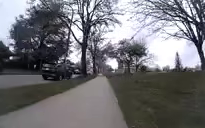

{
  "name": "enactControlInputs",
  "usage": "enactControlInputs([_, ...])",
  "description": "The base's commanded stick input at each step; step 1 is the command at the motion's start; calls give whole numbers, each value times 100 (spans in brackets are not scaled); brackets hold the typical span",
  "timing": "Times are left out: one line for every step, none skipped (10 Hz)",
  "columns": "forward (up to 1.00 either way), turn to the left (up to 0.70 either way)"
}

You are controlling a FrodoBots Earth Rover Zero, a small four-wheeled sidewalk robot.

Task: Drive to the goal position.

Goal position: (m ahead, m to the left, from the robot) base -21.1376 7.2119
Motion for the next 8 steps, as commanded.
enactControlInputs([70, 0])
enactControlInputs([70, 0])
enactControlInputs([70, 0])
enactControlInputs([70, 0])
enactControlInputs([70, 0])
enactControlInputs([70, 0])
enactControlInputs([70, 0])
enactControlInputs([70, 0])
